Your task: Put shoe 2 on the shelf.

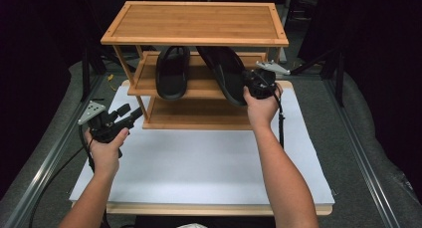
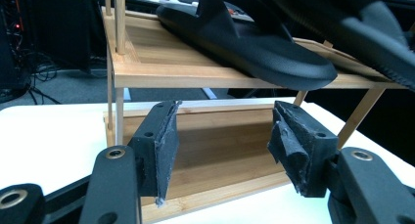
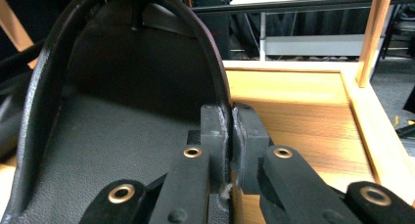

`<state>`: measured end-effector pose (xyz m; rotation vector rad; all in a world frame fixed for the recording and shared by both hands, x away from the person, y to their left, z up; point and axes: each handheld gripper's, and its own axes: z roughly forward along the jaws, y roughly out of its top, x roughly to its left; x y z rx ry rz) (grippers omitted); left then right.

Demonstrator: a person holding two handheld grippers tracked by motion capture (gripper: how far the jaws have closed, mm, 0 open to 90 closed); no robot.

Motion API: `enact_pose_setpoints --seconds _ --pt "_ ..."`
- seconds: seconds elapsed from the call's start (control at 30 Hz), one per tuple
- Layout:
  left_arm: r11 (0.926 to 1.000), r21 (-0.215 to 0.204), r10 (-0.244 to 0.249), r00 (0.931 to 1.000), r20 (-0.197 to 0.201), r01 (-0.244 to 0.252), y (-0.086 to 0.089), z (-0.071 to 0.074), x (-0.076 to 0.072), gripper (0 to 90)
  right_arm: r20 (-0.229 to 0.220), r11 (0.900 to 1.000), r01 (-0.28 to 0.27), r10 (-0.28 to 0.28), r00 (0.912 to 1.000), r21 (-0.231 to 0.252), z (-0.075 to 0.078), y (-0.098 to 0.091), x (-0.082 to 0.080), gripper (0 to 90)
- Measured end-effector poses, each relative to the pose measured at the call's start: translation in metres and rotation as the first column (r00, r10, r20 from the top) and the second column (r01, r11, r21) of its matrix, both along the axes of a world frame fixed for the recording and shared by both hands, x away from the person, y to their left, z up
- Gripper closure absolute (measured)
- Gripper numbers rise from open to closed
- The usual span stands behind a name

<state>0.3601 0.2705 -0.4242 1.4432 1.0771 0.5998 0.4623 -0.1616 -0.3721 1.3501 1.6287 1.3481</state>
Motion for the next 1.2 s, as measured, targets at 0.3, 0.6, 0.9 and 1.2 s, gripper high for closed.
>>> enact_pose_setpoints --seconds 0.3,0.6,0.9,1.2 --pt "1.0 -0.007 -0.002 1.0 -0.009 0.002 0.001 0.0 -0.001 43.2 -0.004 0.9994 0.034 -0.034 0.9994 0.0 -0.002 0.004 0.01 84.6" --pt "0.9999 -0.011 0.003 1.0 -0.008 -0.003 0.004 0.0 -0.001 43.2 -0.028 0.9957 0.083 -0.082 0.9963 0.041 -0.003 0.011 0.015 84.3" --pt "0.9998 -0.017 0.005 1.0 -0.004 -0.005 0.002 0.0 -0.001 43.2 0.004 0.996 0.044 -0.045 0.999 0.078 -0.002 0.017 0.014 82.0" --pt "0.9998 -0.015 0.011 0.9999 -0.008 -0.012 0.004 0.0 -0.001 43.2 0.014 0.996 -0.037 0.036 0.9993 0.081 0.0 0.007 0.002 67.4"
